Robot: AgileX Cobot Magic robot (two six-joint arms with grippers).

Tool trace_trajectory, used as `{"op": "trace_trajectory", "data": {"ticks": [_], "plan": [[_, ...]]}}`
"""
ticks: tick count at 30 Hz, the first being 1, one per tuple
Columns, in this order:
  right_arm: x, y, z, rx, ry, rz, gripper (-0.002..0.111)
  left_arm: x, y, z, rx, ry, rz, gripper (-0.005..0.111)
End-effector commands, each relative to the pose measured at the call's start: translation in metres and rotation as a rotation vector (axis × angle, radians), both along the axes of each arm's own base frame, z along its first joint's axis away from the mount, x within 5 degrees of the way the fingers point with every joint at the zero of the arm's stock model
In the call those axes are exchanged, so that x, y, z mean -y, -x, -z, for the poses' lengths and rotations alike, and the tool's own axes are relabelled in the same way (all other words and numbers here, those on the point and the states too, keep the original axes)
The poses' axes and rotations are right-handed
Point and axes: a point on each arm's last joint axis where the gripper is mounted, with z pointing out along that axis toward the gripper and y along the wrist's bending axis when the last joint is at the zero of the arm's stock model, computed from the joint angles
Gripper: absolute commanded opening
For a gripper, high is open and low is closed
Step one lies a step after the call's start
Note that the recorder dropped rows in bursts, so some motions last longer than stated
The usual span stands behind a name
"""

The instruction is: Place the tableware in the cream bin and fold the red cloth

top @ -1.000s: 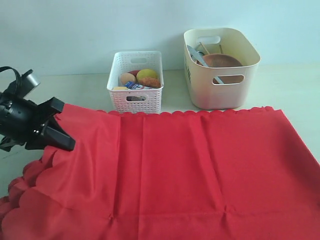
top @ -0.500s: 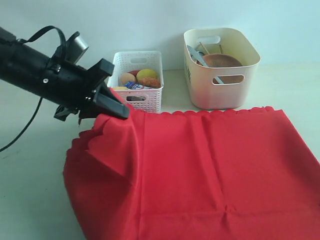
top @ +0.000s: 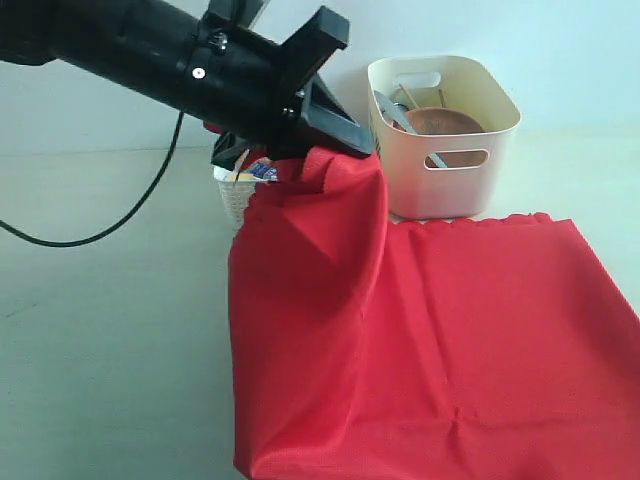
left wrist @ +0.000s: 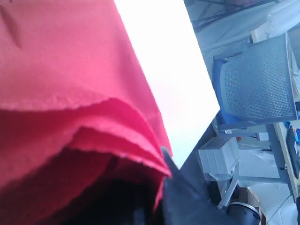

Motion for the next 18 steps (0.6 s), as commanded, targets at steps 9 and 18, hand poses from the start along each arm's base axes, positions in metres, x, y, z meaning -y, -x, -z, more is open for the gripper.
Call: {"op": "trace_trajectory", "data": {"ticks": [9,18], "plan": [[0.0,0.0,0.001,-0.001,0.002,0.002,0.0,0.078,-0.012,0.019,-0.03,0.036,0.062,0.0],[-0.001,0.0,0.002,-0.006,-0.005,-0.005,0.0,0.127,-0.016,0.051,-0.045,0.029,0.115,0.0]]}}
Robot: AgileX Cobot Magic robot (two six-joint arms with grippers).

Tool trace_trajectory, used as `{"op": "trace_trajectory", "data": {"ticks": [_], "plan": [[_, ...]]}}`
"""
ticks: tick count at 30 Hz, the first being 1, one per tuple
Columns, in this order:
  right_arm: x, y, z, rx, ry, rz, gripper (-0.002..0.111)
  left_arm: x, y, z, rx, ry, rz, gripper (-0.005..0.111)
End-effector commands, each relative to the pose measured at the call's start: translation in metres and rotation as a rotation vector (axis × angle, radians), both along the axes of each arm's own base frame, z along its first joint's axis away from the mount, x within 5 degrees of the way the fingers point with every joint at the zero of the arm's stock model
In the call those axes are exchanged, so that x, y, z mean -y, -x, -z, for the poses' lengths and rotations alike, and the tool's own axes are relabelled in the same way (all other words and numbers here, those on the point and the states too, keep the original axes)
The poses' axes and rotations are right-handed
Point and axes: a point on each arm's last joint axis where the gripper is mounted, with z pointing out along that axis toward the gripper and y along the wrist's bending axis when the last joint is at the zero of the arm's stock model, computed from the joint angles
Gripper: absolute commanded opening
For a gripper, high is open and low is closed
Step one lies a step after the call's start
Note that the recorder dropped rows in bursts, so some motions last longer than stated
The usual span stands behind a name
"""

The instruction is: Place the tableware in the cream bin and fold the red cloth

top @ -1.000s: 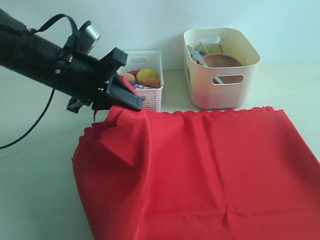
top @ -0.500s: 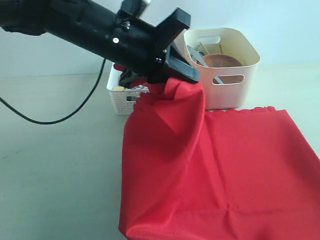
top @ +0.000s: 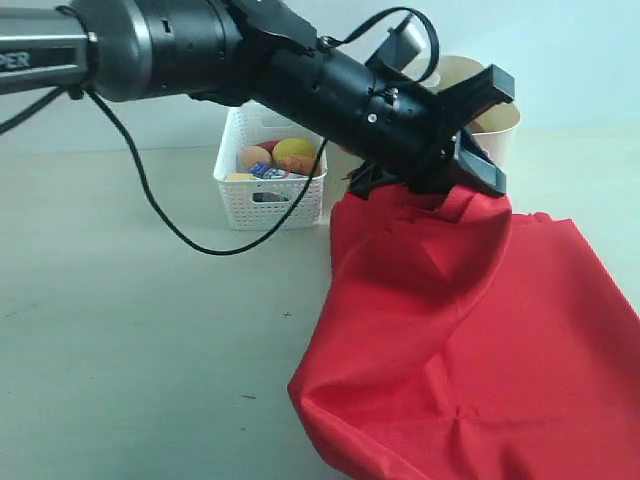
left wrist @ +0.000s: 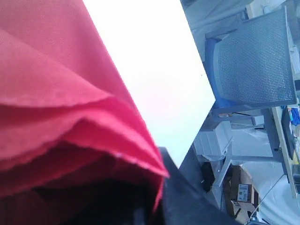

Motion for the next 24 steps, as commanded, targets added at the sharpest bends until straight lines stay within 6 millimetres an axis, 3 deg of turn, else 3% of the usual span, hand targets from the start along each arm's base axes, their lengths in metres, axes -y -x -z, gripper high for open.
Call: {"op": "trace_trajectory", "data": {"ticks": [1,12,21,24], "plan": [[0.0,0.0,0.001,0.0,-0.003,-0.002,0.0,0.025,0.0,0.013,-0.005,0.016,0.012,0.0],[0.0,0.0,0.002,-0.006,-0.001,-0.003,0.0,0.069,-0.002,0.054,0.012,0.015,0.063,0.0],[0.0,0.0,0.002,-0.006,-0.001,-0.003,0.0,0.098,0.005,0.061,0.115,0.023,0.087,0.0],[0.0,0.0,0.002,-0.004,0.003,-0.004,0.0,0.105,0.007,0.076,0.124,0.005,0.093,0.006]]}}
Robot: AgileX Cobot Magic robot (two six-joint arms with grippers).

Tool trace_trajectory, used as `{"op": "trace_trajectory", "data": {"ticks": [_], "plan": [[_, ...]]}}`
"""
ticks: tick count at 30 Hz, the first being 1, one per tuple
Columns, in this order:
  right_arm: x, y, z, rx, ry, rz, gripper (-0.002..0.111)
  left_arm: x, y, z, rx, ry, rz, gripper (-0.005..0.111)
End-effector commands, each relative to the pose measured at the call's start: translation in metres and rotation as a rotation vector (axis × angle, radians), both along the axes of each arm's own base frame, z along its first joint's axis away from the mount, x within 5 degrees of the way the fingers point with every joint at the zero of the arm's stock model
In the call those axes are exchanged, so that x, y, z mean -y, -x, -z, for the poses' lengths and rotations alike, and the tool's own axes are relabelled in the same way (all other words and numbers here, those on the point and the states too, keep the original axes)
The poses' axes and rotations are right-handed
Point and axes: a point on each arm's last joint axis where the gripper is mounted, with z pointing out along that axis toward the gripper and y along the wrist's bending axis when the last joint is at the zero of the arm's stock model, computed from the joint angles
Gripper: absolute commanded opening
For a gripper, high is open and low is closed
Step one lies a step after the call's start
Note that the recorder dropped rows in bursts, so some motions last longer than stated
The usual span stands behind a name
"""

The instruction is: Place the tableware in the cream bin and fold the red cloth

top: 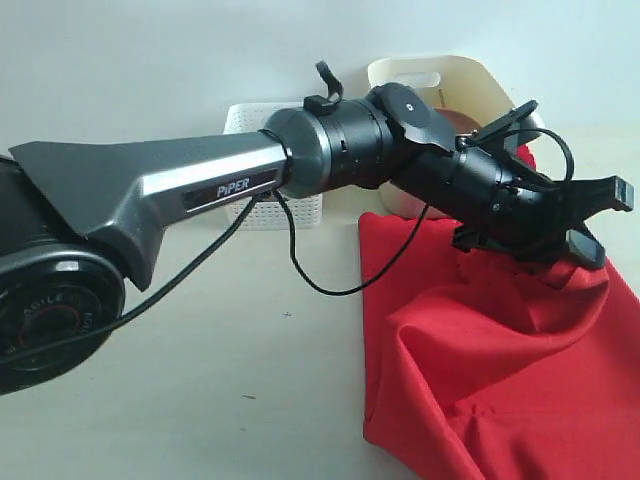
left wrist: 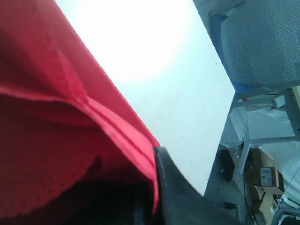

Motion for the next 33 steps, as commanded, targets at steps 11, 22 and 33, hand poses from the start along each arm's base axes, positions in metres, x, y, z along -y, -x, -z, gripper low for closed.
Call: {"op": "trace_trajectory", "data": {"ticks": [11,22,33], "plan": [[0.0,0.0,0.001,0.003,0.008,0.001,0.0,0.014,0.009,0.031,0.001,-0.055,0.061,0.101],[0.0,0.0,0.001,0.001,0.004,0.001,0.0,-0.012,0.011,-0.034,0.214,-0.182,0.254,0.101],[0.003,-0.001,-0.01,0.116,-0.038,0.038,0.0,-0.062,0.004,-0.07,0.44,-0.582,0.274,0.101]]}}
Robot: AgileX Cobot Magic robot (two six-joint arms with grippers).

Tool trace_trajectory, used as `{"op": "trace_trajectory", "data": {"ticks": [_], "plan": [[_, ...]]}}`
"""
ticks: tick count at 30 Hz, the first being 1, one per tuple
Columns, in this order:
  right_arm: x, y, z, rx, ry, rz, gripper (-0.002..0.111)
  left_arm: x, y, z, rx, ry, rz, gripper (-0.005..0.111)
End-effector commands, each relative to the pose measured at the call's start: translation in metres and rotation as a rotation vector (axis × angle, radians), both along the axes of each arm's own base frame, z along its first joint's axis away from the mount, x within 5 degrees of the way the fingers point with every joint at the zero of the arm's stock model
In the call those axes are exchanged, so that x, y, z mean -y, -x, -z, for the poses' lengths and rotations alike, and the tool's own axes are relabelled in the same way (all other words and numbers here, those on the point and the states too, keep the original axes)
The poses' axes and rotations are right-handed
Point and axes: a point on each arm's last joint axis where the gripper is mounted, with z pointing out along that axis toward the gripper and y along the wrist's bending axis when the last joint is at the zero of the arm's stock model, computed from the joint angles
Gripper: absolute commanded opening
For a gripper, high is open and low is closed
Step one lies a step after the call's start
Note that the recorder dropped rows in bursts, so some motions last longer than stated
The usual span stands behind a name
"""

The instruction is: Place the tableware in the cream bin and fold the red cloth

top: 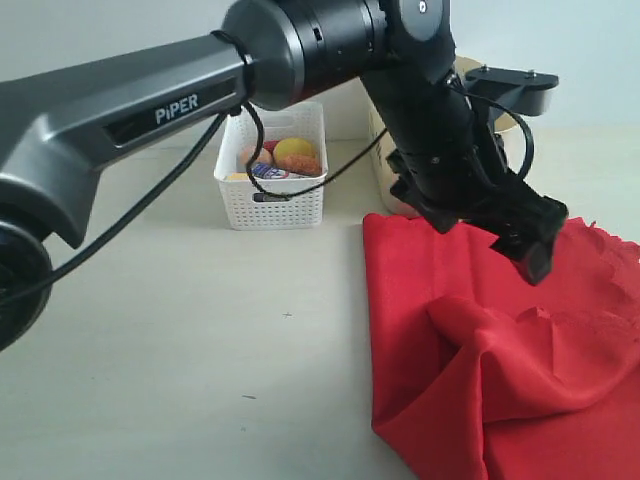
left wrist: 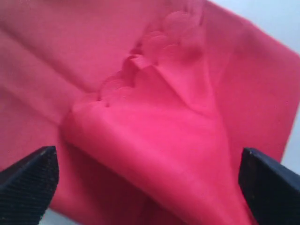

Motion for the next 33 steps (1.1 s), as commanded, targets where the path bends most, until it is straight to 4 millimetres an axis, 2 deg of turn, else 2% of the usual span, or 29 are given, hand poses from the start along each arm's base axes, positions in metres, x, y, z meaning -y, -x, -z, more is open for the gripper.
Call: {"op": "trace_trajectory", "data": {"ticks": [1,4,8,12,16,19,23,28,33], "plan": [[0.002,0.0,-0.009,0.096,-0.044,0.029,0.0,-0.015,-0.002,-0.01,0.054,-0.071,-0.034,0.101],[0.003,0.0,-0.012,0.117,-0.076,0.029,0.0,-0.02,0.0,-0.01,0.063,-0.1,-0.033,0.101],[0.005,0.008,-0.032,0.185,-0.056,0.037,0.0,-0.03,0.003,-0.009,0.079,-0.149,-0.033,0.101],[0.003,0.016,-0.038,0.112,-0.009,0.001,0.0,-0.044,0.011,-0.013,0.091,-0.199,-0.03,0.099],[0.003,0.022,-0.041,0.05,0.046,-0.023,0.0,-0.064,0.021,-0.02,0.102,-0.228,-0.038,0.076],[0.005,0.017,-0.04,-0.044,0.12,0.01,0.0,-0.077,0.027,-0.032,0.135,-0.182,-0.063,0.063],[0.005,-0.015,-0.043,-0.314,0.193,0.062,0.0,-0.098,0.035,-0.044,0.157,-0.15,-0.093,0.064],[-0.011,-0.085,-0.049,-0.618,0.313,0.021,0.0,-0.124,0.052,-0.051,0.185,-0.116,-0.117,0.067],[-0.022,-0.148,-0.052,-0.801,0.399,-0.015,0.0,-0.149,0.075,-0.051,0.25,-0.057,-0.116,0.068]]}}
